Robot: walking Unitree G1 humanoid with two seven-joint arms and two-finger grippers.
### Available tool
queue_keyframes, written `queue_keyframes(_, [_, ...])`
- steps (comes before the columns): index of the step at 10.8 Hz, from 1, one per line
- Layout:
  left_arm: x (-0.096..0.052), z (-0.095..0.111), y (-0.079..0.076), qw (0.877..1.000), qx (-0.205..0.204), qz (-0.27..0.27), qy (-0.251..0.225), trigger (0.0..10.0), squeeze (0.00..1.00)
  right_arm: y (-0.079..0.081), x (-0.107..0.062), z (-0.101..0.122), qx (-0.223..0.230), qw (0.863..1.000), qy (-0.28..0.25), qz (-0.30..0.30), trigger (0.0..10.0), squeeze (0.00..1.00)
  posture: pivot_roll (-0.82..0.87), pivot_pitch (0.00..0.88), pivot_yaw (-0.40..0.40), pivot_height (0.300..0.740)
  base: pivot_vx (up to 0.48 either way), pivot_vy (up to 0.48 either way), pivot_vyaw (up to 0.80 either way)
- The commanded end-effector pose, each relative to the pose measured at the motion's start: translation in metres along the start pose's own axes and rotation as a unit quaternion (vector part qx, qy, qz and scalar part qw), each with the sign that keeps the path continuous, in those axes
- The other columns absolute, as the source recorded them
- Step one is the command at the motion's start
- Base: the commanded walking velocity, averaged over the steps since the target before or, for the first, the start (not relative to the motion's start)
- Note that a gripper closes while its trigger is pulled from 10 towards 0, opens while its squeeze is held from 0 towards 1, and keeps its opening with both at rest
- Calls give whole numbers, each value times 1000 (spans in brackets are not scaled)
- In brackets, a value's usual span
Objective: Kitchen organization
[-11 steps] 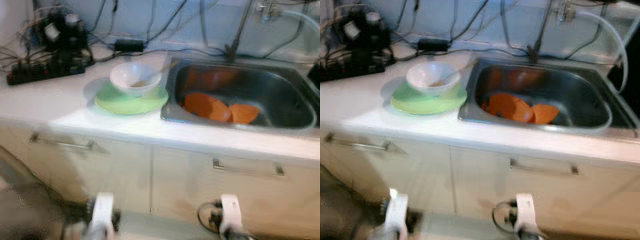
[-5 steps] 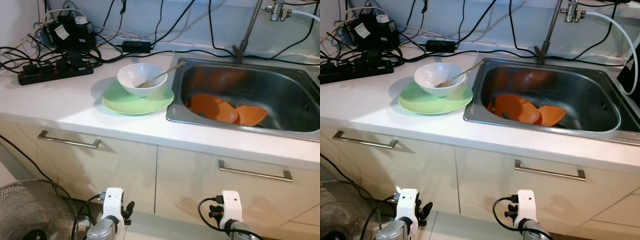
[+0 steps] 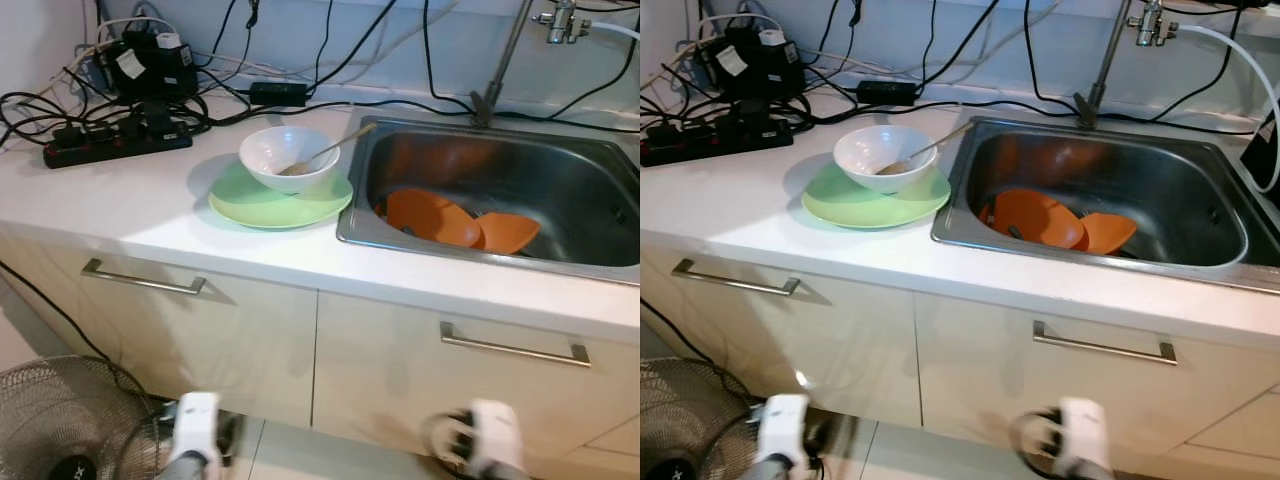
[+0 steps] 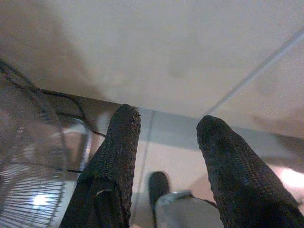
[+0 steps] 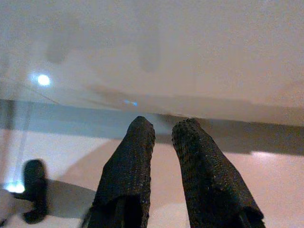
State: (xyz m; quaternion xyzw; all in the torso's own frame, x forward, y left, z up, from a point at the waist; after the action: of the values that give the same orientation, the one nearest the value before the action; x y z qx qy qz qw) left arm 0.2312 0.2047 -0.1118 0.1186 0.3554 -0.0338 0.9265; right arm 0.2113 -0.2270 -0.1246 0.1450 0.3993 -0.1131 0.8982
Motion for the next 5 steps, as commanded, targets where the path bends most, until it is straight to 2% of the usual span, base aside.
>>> queue_keyframes(1, [-1,3,6,1000,-3,15,-15,10000,0,-6,-1,4,10,1000,-15,-9,10000,0,234,0,8,725,0,0,0])
queue_keyframes(2, [-1,9,7,999,-5,20,-30,10000,0,-5,-1,11,17,999,-30,-6,10000,0,230,0,11,725,0,0,0])
queue_keyframes(5, [0,42,10,993,4,47,-107,10000,0,22,5,39,20,996,-79,34,10000,0,229,0,9,725,0,0,0])
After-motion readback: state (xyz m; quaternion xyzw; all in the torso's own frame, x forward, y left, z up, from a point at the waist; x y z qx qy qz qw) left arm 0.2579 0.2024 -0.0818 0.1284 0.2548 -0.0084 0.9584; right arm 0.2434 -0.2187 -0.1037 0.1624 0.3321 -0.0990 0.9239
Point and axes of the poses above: a point about 5 cm out from each wrist's last joint towards the gripper, its own x axis pointing out of the wrist towards the gripper, its own z axis along the axis of the wrist's last joint, y = z × x, the point moved 6 cm from there along x, pointing out of the wrist towards the gripper, and after that the axes turned 15 degrees about x, right-handed, at the moved point
